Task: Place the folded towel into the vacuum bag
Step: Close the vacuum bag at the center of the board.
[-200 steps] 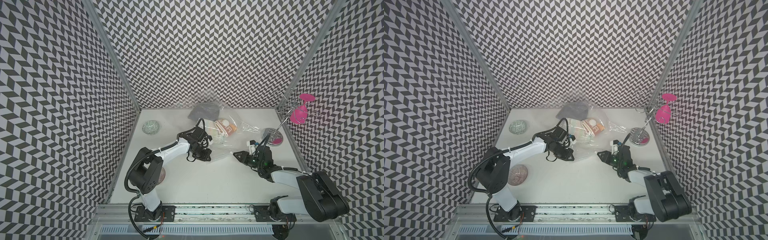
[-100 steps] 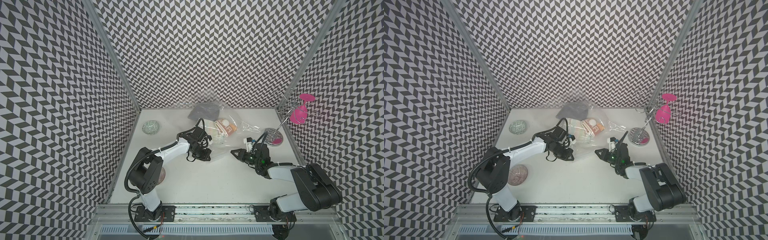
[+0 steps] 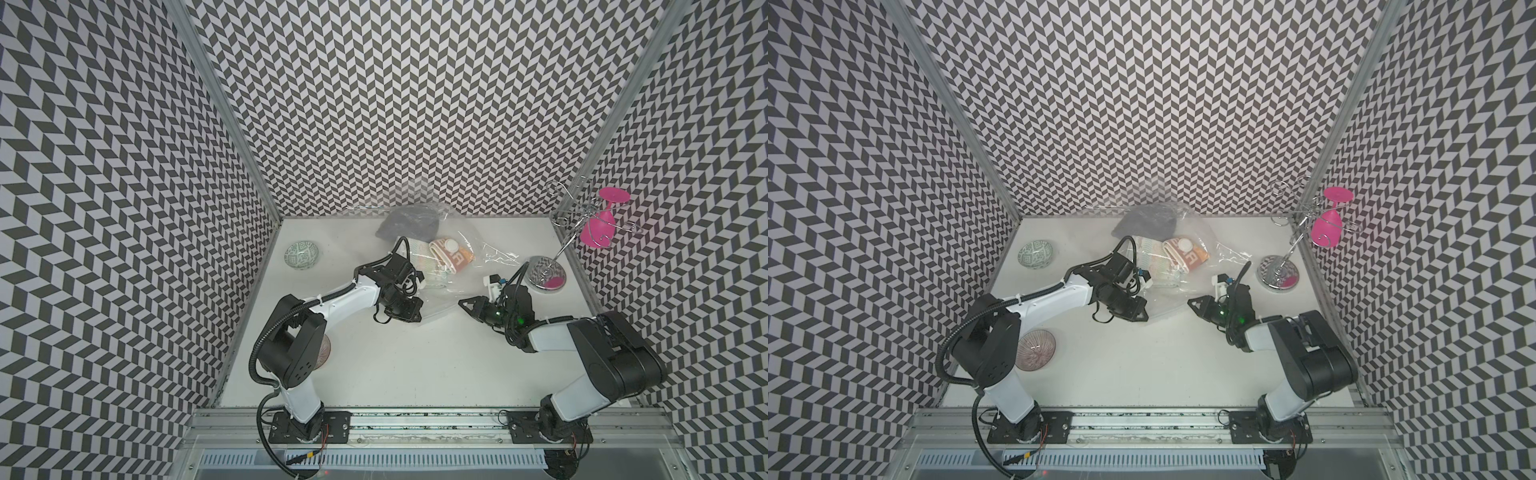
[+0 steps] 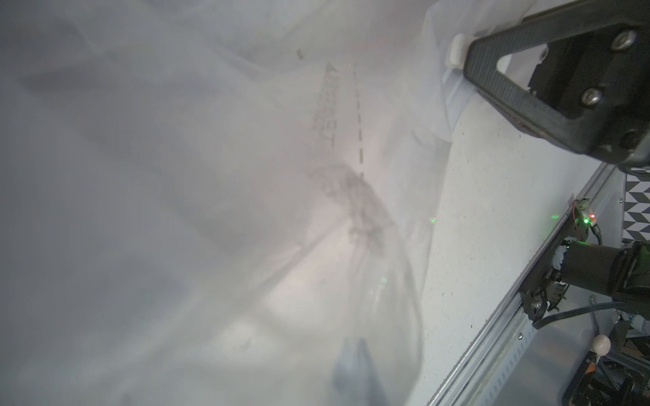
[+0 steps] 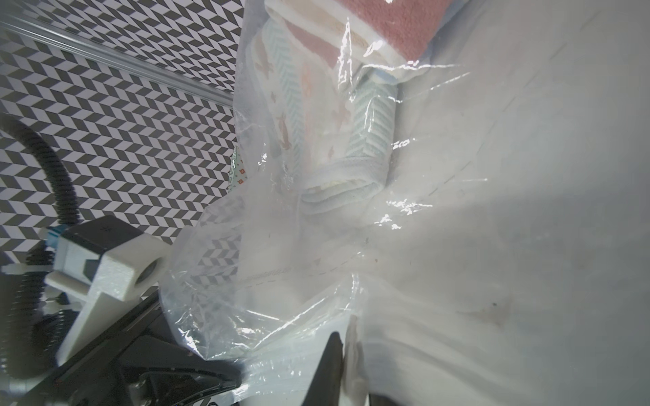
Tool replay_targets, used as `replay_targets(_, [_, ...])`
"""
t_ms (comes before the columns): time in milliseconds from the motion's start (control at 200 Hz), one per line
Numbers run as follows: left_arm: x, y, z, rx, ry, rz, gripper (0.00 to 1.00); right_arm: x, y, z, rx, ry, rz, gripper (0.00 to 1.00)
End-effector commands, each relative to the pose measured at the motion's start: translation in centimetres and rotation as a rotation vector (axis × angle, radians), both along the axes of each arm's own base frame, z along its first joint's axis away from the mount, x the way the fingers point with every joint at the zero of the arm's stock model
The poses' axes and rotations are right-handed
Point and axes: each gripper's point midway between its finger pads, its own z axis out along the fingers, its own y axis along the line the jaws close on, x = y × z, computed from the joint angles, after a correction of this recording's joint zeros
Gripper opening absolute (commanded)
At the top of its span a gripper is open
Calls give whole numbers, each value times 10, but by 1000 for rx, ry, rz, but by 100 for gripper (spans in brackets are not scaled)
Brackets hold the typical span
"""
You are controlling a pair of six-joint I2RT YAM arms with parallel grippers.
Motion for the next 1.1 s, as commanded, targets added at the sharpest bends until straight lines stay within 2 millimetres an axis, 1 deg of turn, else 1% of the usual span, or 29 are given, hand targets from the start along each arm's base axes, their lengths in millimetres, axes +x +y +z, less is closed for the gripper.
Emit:
replay_targets(0, [1,2,-3,20,-2,-1,0,14,0,11,3,-71,-33,9])
replay_targets(80, [1,2,-3,21,-1,-1,0,14,-4,9,1,-65,-54,5])
replay_targets(160, [1,2,-4,24,-2,0,0,17,-11,5,-6,-49,-107,0])
replay_targets(285, [1,2,-3,25,-2,1,0,24,-31,4,30,-14,-281,0])
replay_targets(431, [0,3,-6,28,1,0,0,33,-50,12,120,-1,-452,0])
replay_targets(486, [0,4,-6,33,0,1,0,34,-58,12,149,19,-521,0])
replay_targets(626, [-1,9,-10,52,3,12,0,38,-69,12,162,39,-602,0])
replay_targets(706, [-4,11,-12,58,10,10,0,37,-74,10,166,53,-635,0])
replay_targets(891, [-15,19,-17,74,33,1,0,30,-87,-5,136,111,-710,0])
replay_targets(981, [-21,18,-15,53,42,-5,0,26,-97,-16,108,166,-770,0])
replay_targets(1091, [-21,19,-12,51,36,-3,0,23,-104,-19,94,178,-806,0])
